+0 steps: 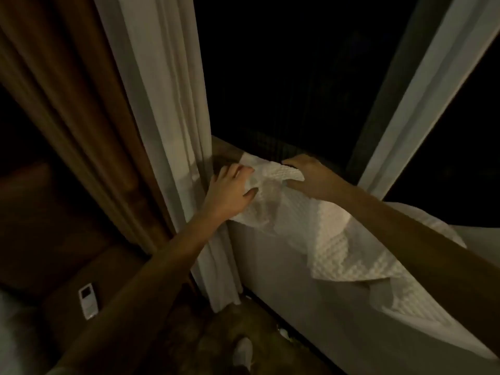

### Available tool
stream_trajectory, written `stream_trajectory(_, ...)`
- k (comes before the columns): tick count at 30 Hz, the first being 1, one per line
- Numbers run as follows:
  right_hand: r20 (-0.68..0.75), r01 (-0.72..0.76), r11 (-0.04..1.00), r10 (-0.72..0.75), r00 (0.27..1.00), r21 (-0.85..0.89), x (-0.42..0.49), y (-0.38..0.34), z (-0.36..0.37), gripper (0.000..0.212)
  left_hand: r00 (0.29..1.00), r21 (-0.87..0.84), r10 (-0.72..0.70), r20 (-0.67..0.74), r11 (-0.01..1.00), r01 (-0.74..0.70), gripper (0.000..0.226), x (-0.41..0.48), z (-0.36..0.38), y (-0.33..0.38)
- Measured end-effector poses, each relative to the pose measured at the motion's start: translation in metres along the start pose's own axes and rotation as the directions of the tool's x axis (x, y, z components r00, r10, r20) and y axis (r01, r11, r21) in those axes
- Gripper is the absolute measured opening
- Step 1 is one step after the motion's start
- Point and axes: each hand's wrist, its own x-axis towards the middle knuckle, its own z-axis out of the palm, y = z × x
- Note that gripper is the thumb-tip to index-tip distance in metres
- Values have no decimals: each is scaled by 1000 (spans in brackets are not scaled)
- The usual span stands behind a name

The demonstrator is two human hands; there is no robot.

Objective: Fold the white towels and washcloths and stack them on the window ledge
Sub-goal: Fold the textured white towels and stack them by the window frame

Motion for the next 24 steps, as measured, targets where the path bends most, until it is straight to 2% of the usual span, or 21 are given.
stream_trajectory(4,57,19,999,-16,998,-50,32,4,13,62,999,57,35,15,998,-36,56,6,22,-35)
stream_trajectory(6,70,21,1000,-20,997,-11,49,7,19,64,999,-47,10,39,999,-8,63,6,31,-47)
stream_trajectory(9,162,11,1000,-14,987,17,64,11,28,72,999,-180,33,13,983,-30,62,-6,45,-54)
stream_trajectory(11,215,17,1000,-14,977,-11,69,11,37,79,995,-305,-76,71,948,94,62,-11,48,-59)
stream_trajectory(13,220,-12,1000,10,975,5,73,13,40,84,979,-429,-147,144,882,195,66,-13,50,-67)
stream_trajectory(16,220,-105,994,95,971,33,76,18,42,91,971,-607,-102,219,765,217,74,-15,50,-79)
stream_trajectory(19,229,-138,990,131,964,12,79,21,42,94,949,-731,-116,293,612,301,67,-14,52,-78)
stream_trajectory(22,267,-142,990,138,954,-5,83,25,41,98,946,-825,-117,302,465,321,69,-5,51,-72)
stream_trajectory(24,311,-131,991,123,942,6,83,29,40,94,951,-865,-80,300,396,307,71,3,48,-68)
